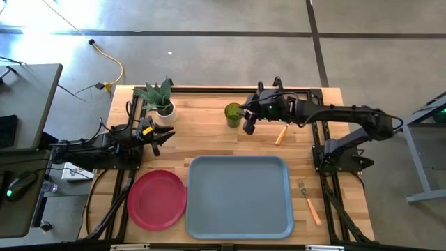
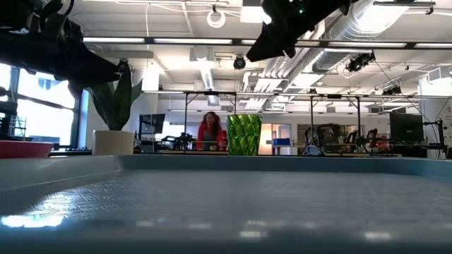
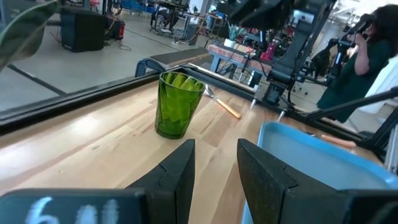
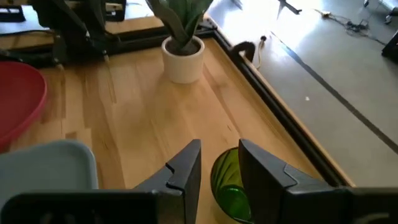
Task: Pick and place plate/cup/fork/spoon on tray
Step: Put the green cup on the blue tray
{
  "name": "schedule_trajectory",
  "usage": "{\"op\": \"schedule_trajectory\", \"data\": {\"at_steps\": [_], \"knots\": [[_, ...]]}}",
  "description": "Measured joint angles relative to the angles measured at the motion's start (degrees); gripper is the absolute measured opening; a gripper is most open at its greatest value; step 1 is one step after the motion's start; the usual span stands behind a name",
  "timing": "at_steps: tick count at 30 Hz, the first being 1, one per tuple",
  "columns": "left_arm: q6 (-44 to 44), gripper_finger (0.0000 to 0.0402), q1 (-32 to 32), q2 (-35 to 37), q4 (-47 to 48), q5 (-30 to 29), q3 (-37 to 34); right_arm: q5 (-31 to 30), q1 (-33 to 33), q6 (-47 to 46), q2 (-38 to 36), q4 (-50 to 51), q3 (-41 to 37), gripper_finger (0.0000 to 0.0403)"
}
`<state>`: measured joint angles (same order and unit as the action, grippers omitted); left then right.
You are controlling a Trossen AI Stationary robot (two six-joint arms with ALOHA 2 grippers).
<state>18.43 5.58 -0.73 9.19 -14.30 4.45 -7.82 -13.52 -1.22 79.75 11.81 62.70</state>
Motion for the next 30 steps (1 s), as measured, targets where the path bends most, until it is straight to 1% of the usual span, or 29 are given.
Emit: {"op": "schedule_trajectory", "data": {"at_steps": [4, 11, 18, 22, 30], "knots": [[2.38, 0.011, -0.02, 0.0, 0.02, -0.01, -0.02, 0.14, -0.02, 0.15, 1.7, 0.05, 0.0, 0.0099], [2.47, 0.011, -0.01, 0.0, 0.02, -0.01, -0.01, 0.46, -1.41, 2.46, 4.75, -0.48, -0.04, 0.0099], [2.5, 0.011, 0.0, 0.0, 0.0, -0.01, 0.0, 0.15, -2.64, 6.15, 5.13, -8.06, -0.09, 0.0099], [2.49, 0.011, -0.02, 0.0, 0.0, -0.01, 0.0, 2.47, -3.26, 6.32, 5.13, -10.29, -0.09, 0.0099], [2.47, 0.011, -0.02, 0.0, 0.0, -0.03, 0.0, 2.04, -3.39, 6.06, 5.15, -17.16, -0.06, 0.0099]]}}
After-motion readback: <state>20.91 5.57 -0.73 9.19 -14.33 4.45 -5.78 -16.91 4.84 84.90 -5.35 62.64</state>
